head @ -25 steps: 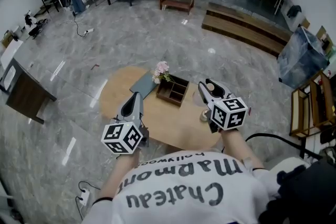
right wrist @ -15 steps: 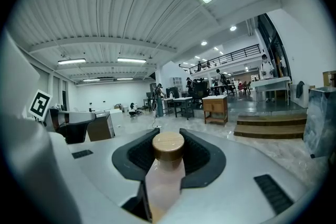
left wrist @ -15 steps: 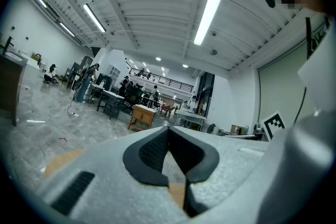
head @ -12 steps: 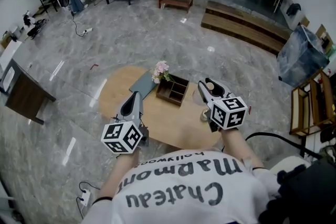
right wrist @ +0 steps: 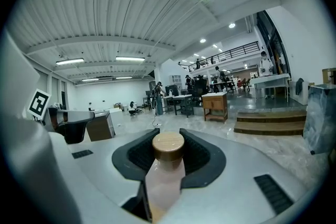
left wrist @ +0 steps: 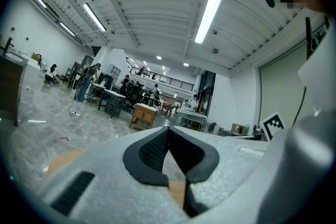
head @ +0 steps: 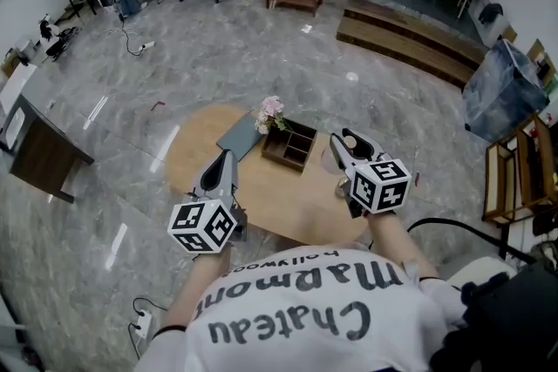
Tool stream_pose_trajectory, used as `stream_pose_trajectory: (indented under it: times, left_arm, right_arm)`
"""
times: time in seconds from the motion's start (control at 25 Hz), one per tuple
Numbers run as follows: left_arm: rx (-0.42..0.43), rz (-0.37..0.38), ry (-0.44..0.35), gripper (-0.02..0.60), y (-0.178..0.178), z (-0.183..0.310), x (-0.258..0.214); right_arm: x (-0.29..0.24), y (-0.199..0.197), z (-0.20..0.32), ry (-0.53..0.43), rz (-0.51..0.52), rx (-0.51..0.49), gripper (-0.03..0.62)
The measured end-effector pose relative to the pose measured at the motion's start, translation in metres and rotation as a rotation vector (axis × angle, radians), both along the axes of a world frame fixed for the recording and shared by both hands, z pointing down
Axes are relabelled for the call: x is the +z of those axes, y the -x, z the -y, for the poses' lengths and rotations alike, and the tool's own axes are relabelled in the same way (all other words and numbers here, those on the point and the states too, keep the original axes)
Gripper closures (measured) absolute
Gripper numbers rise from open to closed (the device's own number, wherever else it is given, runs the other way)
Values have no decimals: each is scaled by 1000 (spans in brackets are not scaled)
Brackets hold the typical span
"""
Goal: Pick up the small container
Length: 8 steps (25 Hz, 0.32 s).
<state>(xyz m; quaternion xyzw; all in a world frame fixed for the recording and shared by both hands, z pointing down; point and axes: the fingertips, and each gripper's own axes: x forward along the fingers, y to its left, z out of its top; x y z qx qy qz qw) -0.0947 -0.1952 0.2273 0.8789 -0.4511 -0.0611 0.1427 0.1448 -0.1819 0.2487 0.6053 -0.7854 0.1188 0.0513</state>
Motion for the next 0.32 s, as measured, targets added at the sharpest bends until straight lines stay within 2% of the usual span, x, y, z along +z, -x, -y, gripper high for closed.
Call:
stream_pose_trajectory:
  times: [0.32]
  left_arm:
    - [-4, -1, 6, 568, 3, 0, 3]
  right_arm:
    - [3, 4, 0, -1, 10, -1, 473]
